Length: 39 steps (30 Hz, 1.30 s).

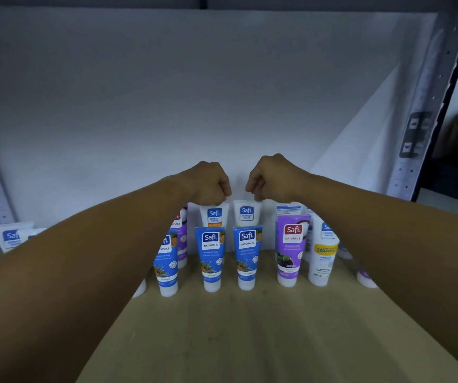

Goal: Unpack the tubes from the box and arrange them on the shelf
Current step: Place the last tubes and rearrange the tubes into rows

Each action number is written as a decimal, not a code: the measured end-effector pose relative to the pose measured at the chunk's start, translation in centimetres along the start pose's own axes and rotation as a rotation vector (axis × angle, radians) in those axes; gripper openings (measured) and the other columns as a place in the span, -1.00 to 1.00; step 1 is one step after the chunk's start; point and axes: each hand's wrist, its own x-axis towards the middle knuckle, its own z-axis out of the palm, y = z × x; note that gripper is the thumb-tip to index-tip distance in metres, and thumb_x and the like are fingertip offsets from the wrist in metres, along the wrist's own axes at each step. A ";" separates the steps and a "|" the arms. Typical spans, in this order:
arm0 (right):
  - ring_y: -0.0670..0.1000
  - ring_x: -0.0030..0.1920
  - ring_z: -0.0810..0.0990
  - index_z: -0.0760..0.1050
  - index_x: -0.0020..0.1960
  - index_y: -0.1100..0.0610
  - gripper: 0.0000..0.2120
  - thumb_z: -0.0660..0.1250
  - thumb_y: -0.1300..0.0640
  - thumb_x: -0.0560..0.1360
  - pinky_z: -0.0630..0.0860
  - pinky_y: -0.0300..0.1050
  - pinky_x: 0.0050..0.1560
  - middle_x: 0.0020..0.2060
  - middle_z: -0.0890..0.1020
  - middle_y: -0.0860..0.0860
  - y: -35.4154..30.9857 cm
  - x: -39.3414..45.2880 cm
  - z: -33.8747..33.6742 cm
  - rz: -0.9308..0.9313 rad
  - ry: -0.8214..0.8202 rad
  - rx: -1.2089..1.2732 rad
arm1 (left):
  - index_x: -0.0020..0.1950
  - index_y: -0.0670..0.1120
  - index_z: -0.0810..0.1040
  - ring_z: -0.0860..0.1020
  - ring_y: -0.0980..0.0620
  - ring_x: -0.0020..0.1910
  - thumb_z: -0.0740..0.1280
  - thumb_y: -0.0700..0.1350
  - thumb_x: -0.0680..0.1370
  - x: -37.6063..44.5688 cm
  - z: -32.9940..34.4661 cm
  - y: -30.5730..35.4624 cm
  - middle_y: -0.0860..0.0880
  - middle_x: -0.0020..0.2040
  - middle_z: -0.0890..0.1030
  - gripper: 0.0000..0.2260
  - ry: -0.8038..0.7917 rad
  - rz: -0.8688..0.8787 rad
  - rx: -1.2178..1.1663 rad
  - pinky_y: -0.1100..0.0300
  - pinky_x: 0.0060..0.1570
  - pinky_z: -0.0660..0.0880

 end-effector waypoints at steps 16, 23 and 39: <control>0.03 -0.12 0.69 0.68 0.01 0.20 -0.76 0.46 0.40 0.38 0.63 -0.04 0.06 -0.13 0.72 0.11 9.6 -3.6 -3.9 0.129 -0.159 -0.205 | 0.14 -0.08 0.67 0.59 0.19 -0.14 0.48 -0.15 0.49 7.1 3.5 8.8 0.01 0.04 0.71 -0.77 -0.007 0.240 0.021 0.29 -0.01 0.52; 0.05 -0.20 0.69 0.69 -0.04 0.22 -0.78 0.38 0.43 0.40 0.65 -0.02 0.00 -0.19 0.71 0.10 10.6 -3.8 -3.1 0.011 -0.102 -0.236 | 0.05 -0.10 0.69 0.56 0.24 -0.25 0.42 -0.27 0.51 7.5 3.9 8.9 -0.01 -0.01 0.71 -0.84 -0.008 0.315 0.094 0.23 -0.03 0.58; 0.10 -0.34 0.64 0.53 -0.24 0.20 -0.78 0.46 0.09 0.46 0.67 0.00 -0.09 -0.29 0.64 0.13 10.5 -3.4 -3.8 0.307 0.086 -0.122 | -0.11 -0.17 0.64 0.67 -0.01 -0.28 0.45 -0.06 0.51 7.3 2.4 12.7 -0.12 -0.18 0.70 -0.83 0.203 -0.063 0.040 0.16 -0.09 0.62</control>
